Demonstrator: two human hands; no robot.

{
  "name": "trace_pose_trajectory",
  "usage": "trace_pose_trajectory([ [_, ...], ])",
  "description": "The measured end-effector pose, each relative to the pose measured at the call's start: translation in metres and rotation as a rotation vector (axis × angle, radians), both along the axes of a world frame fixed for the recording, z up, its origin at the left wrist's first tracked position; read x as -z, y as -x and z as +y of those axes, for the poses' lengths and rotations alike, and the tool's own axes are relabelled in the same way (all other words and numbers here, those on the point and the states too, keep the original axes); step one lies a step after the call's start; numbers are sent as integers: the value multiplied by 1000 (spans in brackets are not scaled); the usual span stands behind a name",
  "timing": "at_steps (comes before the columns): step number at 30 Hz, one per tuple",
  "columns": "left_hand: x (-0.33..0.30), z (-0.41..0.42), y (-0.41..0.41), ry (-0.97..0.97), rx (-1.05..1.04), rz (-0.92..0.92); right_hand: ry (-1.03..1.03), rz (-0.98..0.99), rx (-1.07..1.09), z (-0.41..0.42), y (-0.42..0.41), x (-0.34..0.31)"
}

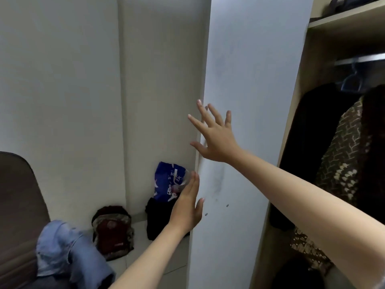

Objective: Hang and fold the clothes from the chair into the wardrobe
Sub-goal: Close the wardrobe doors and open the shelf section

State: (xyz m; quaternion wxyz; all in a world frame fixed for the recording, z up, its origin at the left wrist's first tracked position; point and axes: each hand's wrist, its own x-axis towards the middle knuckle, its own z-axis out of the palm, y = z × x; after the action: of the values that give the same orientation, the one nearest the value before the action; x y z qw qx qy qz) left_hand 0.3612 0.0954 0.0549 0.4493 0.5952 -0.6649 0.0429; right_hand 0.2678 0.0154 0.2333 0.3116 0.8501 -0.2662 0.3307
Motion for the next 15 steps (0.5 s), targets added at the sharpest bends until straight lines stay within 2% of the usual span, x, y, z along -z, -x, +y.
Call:
trace_pose_trajectory([
  [6, 10, -17, -32, 174, 120, -6, 290, -13, 77, -18, -1, 6],
  [15, 21, -35, -47, 340, 267, -146, 402, -47, 98, -14, 16, 7],
])
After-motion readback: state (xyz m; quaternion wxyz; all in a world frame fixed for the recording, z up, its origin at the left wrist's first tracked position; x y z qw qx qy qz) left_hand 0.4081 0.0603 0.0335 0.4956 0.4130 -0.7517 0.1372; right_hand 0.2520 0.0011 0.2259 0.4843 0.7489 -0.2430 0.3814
